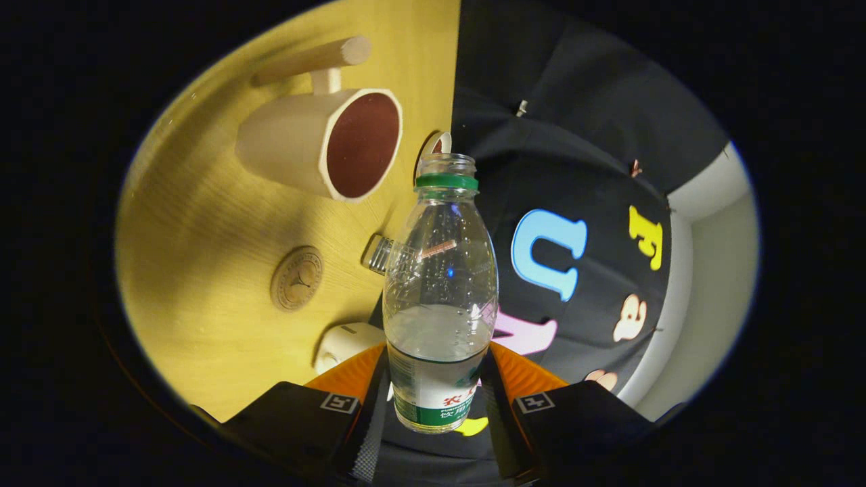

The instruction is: Take the bottle from table, then pour the juice into the cup, finally place the bottle on the coaster

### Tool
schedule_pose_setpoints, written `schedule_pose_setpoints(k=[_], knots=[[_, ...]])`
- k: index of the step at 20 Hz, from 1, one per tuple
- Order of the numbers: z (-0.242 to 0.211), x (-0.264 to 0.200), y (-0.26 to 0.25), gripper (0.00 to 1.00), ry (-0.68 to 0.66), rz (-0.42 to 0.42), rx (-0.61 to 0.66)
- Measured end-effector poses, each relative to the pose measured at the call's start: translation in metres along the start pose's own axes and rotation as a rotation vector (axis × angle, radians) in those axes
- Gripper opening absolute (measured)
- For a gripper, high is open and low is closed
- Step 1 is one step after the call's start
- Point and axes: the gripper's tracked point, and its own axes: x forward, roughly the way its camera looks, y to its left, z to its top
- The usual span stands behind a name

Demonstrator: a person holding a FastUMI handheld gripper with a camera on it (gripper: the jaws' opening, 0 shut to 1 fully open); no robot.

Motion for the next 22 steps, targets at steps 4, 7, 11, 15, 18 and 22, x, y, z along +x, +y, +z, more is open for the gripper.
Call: schedule_pose_setpoints(k=[4, 7, 11, 15, 18, 22], knots=[[0.011, -0.008, 0.012, 0.69, -0.012, 0.031, 0.241], [0.010, -0.011, 0.023, 0.69, 0.024, 0.071, 0.419], [0.020, -0.010, 0.027, 0.69, 0.014, 0.133, 0.787], [0.024, -0.006, 0.011, 0.70, -0.047, 0.184, 1.190], [0.024, -0.004, -0.005, 0.70, -0.106, 0.206, 1.407], [0.010, 0.005, -0.021, 0.71, -0.142, 0.190, 1.597]])
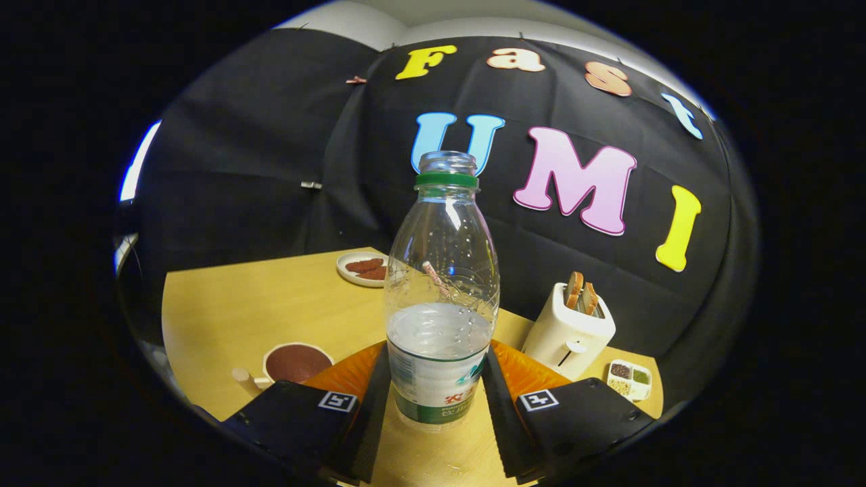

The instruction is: Take the bottle from table, then pour the juice into the cup, finally place the bottle on the coaster

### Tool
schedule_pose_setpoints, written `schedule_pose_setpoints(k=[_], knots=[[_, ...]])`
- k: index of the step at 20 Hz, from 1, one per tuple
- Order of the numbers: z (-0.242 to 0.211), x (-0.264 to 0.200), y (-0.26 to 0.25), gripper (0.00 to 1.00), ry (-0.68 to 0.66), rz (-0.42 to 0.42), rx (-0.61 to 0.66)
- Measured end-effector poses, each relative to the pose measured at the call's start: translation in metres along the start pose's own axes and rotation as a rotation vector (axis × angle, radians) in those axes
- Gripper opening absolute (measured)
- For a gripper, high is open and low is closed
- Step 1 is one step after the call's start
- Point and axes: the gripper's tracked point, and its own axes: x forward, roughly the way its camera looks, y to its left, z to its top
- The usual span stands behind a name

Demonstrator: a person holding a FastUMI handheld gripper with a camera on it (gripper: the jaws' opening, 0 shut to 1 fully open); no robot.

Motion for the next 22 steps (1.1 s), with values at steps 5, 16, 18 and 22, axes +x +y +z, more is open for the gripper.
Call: schedule_pose_setpoints(k=[5, 16, 18, 22], knots=[[0.007, 0.018, -0.025, 0.73, -0.032, 0.019, 0.087], [-0.036, 0.064, -0.042, 0.74, 0.010, 0.013, 0.239], [-0.049, 0.071, -0.039, 0.75, 0.029, 0.016, 0.221], [-0.052, 0.079, -0.037, 0.74, 0.024, 0.015, 0.220]])
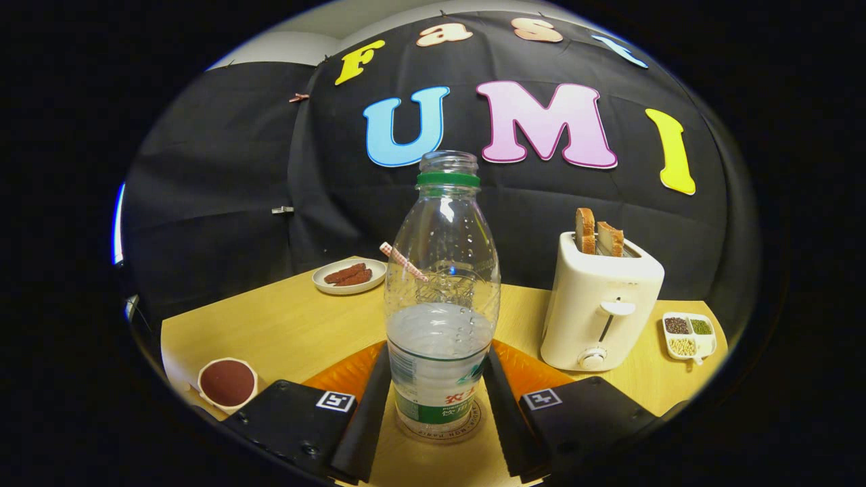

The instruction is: Take the bottle from table, then pour the juice into the cup, finally place the bottle on the coaster

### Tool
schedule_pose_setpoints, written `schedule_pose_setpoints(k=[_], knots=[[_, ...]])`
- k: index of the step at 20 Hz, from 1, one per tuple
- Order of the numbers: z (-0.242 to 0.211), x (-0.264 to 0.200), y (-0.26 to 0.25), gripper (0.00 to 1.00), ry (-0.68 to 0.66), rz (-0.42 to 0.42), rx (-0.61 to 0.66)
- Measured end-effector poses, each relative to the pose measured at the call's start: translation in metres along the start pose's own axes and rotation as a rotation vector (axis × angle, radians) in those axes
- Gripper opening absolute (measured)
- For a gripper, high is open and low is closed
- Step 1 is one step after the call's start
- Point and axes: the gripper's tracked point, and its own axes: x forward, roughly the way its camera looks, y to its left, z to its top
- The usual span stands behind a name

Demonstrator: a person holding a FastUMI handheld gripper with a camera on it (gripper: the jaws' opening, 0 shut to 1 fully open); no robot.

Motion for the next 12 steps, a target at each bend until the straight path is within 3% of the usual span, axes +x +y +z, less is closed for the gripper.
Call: schedule_pose_setpoints(k=[12], knots=[[-0.018, 0.008, -0.003, 0.79, 0.041, 0.002, -0.004]])
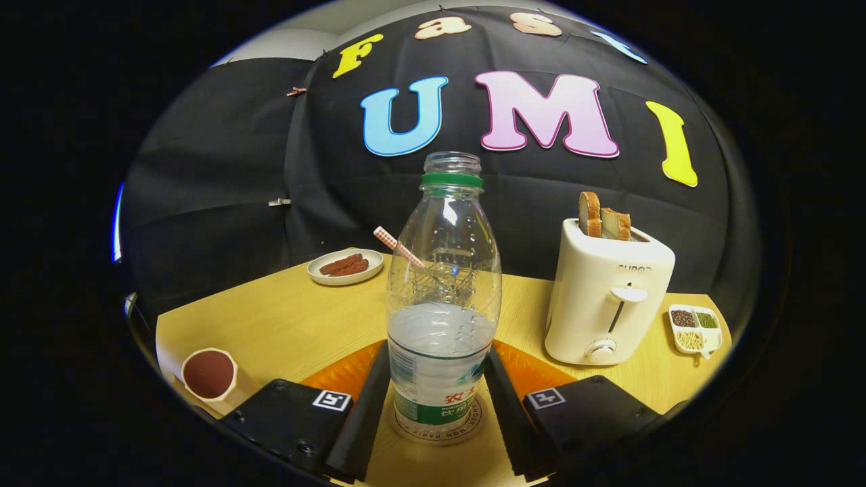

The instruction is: Take the bottle from table, then pour the juice into the cup, finally place the bottle on the coaster

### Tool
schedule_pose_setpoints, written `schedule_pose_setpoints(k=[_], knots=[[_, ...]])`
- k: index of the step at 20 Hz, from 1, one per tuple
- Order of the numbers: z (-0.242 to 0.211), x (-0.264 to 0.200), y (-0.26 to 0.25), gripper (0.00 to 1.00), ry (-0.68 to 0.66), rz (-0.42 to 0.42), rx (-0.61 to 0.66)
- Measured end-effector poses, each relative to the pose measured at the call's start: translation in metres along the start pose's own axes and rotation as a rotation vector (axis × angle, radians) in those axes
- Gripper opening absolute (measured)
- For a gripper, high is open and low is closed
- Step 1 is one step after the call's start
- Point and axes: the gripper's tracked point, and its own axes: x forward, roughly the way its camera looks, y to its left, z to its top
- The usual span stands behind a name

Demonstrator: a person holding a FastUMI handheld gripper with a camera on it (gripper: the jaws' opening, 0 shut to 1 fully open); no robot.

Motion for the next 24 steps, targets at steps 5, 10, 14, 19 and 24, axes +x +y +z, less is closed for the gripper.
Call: schedule_pose_setpoints(k=[5, 10, 14, 19, 24], knots=[[-0.006, -0.004, 0.006, 0.87, 0.036, 0.019, -0.007], [-0.002, -0.008, 0.007, 0.96, 0.039, 0.004, 0.012], [0.000, -0.015, 0.009, 0.96, 0.039, -0.002, 0.016], [0.003, -0.032, 0.014, 0.96, 0.045, -0.018, 0.020], [0.005, -0.055, 0.019, 0.97, 0.059, -0.040, 0.025]])
